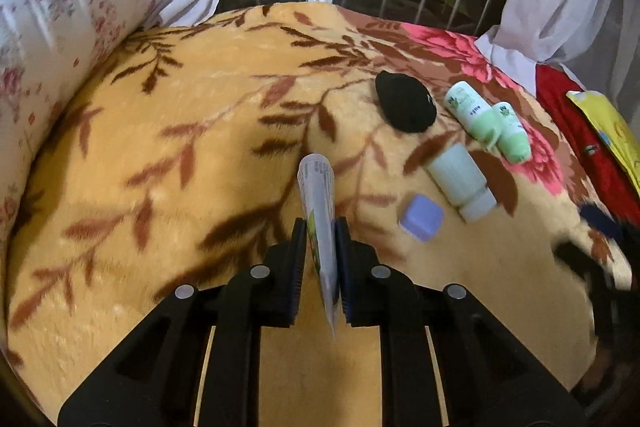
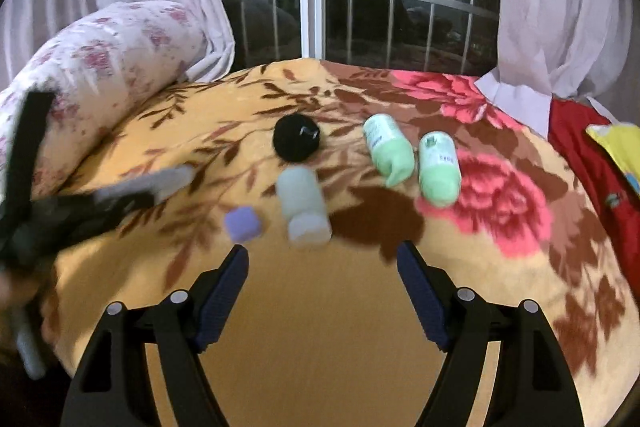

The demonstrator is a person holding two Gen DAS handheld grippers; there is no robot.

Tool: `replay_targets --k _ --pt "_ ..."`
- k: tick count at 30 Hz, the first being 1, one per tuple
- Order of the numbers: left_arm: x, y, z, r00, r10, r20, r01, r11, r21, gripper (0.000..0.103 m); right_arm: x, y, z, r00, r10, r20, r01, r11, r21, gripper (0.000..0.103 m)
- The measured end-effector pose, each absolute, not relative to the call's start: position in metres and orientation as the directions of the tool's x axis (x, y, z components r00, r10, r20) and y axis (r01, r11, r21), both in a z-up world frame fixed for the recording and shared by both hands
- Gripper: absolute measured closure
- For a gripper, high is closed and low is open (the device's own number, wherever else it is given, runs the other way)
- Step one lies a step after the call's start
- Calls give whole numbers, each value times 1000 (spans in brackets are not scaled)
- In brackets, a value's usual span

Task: Collect trash
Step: 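Grasp the white toothpaste tube with the left tool while the right tool grasps the white bottle, then lower both tools to the orange bin and release the toothpaste tube and bottle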

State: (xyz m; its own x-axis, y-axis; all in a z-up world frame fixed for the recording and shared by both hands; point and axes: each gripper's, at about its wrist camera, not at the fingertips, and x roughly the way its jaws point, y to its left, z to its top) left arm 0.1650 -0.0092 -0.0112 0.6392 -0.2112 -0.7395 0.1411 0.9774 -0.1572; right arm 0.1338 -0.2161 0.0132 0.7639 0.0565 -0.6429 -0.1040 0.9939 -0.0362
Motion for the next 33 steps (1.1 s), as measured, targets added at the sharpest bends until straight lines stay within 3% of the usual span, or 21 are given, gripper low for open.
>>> replay_targets --k 18,22,33 --pt "132 5 -9 663 -259 -702 174 966 -193 88 261 -193 -27 582 44 -812 -110 994 -25 34" --pt "129 6 -9 663 -267 -699 178 964 -200 88 271 -184 -40 523 41 -851 -135 990 -35 61" --pt "102 8 8 674 -314 -669 231 949 -213 88 207 -188 4 660 41 -750 -135 989 -66 62"
